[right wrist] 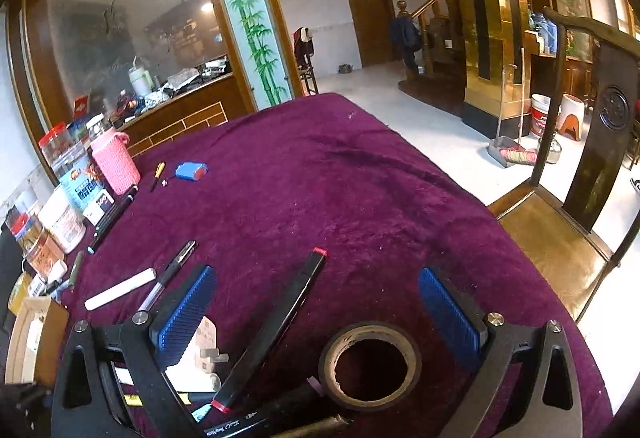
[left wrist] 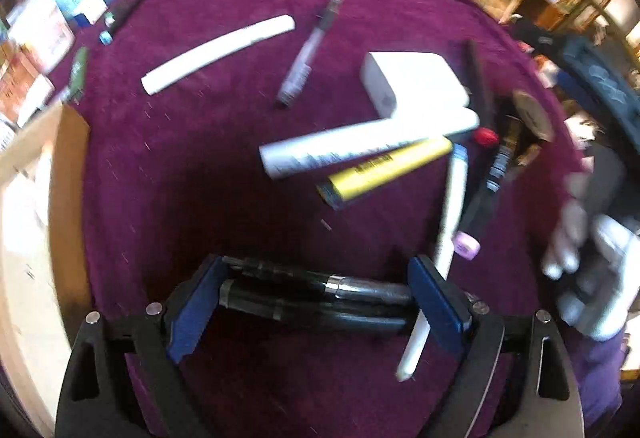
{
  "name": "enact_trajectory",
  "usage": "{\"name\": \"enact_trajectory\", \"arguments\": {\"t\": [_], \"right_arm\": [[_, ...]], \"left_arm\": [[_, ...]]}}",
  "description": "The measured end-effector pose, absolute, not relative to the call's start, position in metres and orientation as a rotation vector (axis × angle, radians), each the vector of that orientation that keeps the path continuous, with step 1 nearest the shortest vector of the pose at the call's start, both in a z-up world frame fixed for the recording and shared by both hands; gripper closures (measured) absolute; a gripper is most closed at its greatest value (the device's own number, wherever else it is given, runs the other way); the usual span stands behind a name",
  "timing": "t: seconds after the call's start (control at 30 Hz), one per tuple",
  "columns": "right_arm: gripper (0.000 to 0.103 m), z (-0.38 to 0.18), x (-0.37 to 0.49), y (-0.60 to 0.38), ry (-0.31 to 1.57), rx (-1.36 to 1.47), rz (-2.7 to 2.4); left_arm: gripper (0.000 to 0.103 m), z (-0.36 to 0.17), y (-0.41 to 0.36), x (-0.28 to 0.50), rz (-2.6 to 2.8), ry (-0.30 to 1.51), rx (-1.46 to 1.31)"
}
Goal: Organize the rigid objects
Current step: 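Grasp the white pen with the left tool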
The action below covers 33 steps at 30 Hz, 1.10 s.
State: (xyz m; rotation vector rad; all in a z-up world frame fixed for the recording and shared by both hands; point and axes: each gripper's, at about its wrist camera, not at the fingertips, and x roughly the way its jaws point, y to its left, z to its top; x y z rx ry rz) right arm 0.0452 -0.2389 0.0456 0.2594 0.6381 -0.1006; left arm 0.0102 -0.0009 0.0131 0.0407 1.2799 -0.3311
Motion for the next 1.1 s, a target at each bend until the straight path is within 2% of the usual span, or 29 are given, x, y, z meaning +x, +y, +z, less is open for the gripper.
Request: {"name": "enact_trajectory", "arguments": {"t": [0.17,0.3,0.47,0.6,0.7,0.83,1.1], "right_arm": [[0.001,0.044,0.045,-0.24,0.645,0.265,-0.105],[0.001,0.041,0.047,-0.239,0.662,0.272,-0.098],[0.001,0.041,0.047,-0.238,0.665,0.261,-0.101],[0.001,0.038,0.048,-0.238,0.679,0.262,-0.1],[0.001,0.037,0.05,-0.239,0.692,0.268,-0.098],[0.001,0.036,0.051,-0.238,0.703,0.266,-0.089],[0.001,0.035,0.051,-0.239,0.713,0.281,-0.091]], "left_arm": [[0.013,0.034,0.035,-0.019,-0.309,1.2,-0.082],[0.013,0.047,0.041,-0.04,-0.286,1.099,0.067],[0.013,0.031,0.033,-0.036,-0.316,1.046,0.226],[0.013,0.013,0.017,-0.035,-0.447,1.143,0.174],[0.012,0.005,-0.007,-0.058,-0.494,1.137,0.321],[0.012,0.016,-0.01,-0.073,-0.682,1.206,0.197],[0.012,0.043,-0.01,-0.065,-0.514,1.008,0.317]]}}
